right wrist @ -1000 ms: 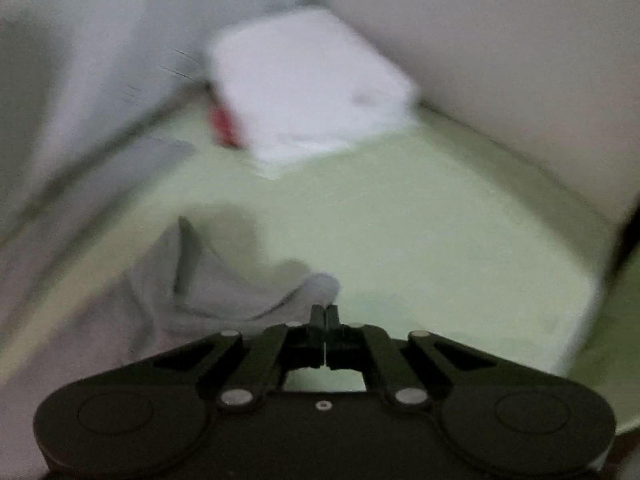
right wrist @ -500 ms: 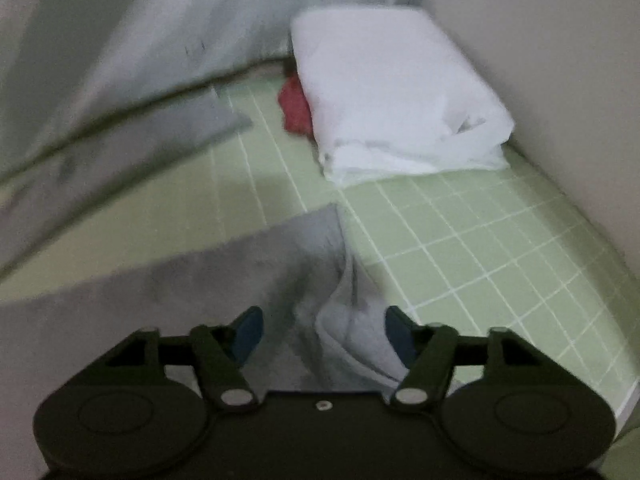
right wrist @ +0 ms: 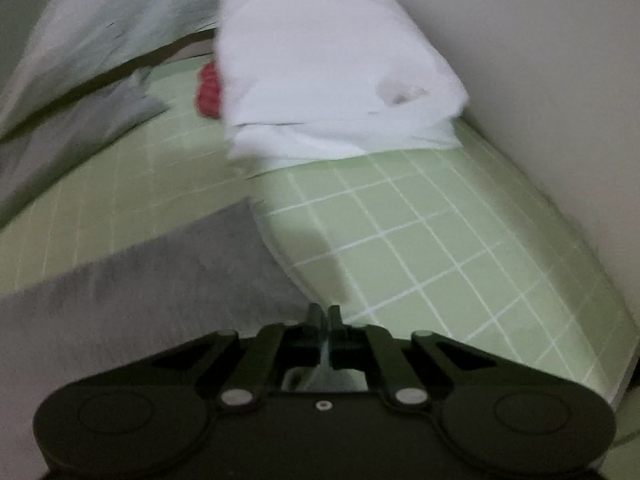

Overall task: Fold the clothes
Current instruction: 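Grasp the elastic cuff of the grey garment with the left gripper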

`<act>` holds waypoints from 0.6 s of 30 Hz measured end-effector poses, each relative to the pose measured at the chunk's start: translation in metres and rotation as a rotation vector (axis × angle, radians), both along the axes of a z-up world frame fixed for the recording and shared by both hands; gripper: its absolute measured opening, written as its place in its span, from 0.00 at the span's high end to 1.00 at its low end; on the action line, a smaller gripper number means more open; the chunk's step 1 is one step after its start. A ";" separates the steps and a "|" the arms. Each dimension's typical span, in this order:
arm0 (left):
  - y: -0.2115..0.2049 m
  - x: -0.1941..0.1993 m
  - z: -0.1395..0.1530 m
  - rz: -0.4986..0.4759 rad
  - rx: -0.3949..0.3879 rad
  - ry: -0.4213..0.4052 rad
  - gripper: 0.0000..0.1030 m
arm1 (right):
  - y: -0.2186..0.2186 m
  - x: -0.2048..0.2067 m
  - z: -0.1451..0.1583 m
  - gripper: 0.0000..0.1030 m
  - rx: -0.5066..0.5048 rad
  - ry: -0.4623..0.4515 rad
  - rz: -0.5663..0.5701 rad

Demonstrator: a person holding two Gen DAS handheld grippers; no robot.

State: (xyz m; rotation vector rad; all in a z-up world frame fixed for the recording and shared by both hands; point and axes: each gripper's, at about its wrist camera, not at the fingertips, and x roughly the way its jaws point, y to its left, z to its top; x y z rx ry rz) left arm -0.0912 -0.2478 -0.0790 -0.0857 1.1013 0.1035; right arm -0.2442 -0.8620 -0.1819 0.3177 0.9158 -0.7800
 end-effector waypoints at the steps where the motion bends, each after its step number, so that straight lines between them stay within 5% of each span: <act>1: 0.004 0.001 0.000 0.012 -0.004 0.001 0.29 | -0.002 0.002 -0.001 0.97 -0.019 0.016 0.002; 8: 0.037 0.013 0.000 0.065 -0.027 -0.006 0.29 | -0.029 0.025 -0.007 0.92 -0.180 0.196 -0.079; 12: 0.059 0.027 -0.002 0.077 -0.042 -0.020 0.29 | -0.023 0.042 0.000 0.54 -0.227 0.286 -0.142; 13: 0.066 0.032 -0.003 0.080 -0.047 -0.021 0.29 | -0.011 0.043 0.005 0.47 -0.225 0.256 -0.137; 15: 0.081 0.045 -0.006 0.092 -0.063 -0.019 0.29 | 0.032 0.045 0.014 0.14 -0.202 0.161 -0.088; 18: 0.105 0.070 -0.009 0.105 -0.095 -0.025 0.29 | 0.096 0.051 0.021 0.12 -0.127 0.052 -0.023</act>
